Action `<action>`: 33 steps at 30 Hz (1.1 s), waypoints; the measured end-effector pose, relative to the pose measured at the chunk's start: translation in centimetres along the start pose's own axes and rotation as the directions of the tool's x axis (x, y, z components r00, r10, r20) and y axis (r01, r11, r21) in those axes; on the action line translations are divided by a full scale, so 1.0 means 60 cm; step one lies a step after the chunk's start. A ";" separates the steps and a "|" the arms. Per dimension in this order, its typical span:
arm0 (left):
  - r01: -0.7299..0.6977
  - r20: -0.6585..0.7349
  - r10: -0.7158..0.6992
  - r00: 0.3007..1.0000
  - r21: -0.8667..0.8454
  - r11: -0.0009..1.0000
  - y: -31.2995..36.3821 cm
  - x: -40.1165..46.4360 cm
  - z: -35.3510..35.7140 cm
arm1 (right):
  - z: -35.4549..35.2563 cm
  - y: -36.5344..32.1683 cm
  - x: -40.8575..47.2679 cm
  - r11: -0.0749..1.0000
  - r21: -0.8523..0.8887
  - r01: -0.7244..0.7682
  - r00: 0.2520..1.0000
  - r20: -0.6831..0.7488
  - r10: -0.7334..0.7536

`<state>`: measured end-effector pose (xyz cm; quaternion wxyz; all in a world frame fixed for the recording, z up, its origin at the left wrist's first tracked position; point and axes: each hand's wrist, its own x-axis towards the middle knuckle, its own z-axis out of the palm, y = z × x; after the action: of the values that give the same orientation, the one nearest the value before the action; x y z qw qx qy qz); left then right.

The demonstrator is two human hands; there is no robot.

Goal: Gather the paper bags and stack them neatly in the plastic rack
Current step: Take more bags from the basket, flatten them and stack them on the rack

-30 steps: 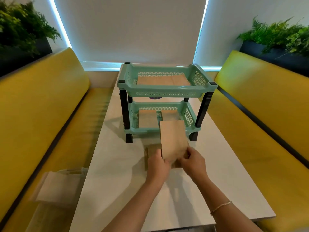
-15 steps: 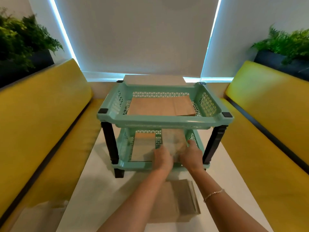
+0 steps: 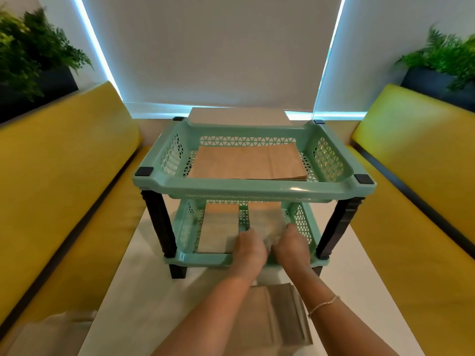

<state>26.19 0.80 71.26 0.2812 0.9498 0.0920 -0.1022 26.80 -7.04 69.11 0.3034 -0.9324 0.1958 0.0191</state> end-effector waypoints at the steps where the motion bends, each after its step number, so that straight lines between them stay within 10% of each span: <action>1: 0.005 0.008 -0.005 1.000 0.012 1.000 0.000 0.002 0.000 | 0.000 -0.001 0.001 1.000 -0.013 -0.009 1.000 0.014 0.009; 14: -0.130 -0.149 0.097 0.984 -0.232 0.964 -0.052 -0.060 -0.032 | -0.075 0.004 -0.074 0.979 0.163 0.125 0.992 -0.031 -0.121; 33: -0.070 0.107 0.051 0.993 0.183 0.981 -0.172 -0.179 0.037 | -0.017 0.111 -0.219 0.983 0.151 -0.101 0.993 0.072 0.091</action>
<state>13.14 6.80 66.75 0.1984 0.9678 0.0385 -0.1501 12.12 -7.90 68.23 0.3795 -0.8945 0.2313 0.0489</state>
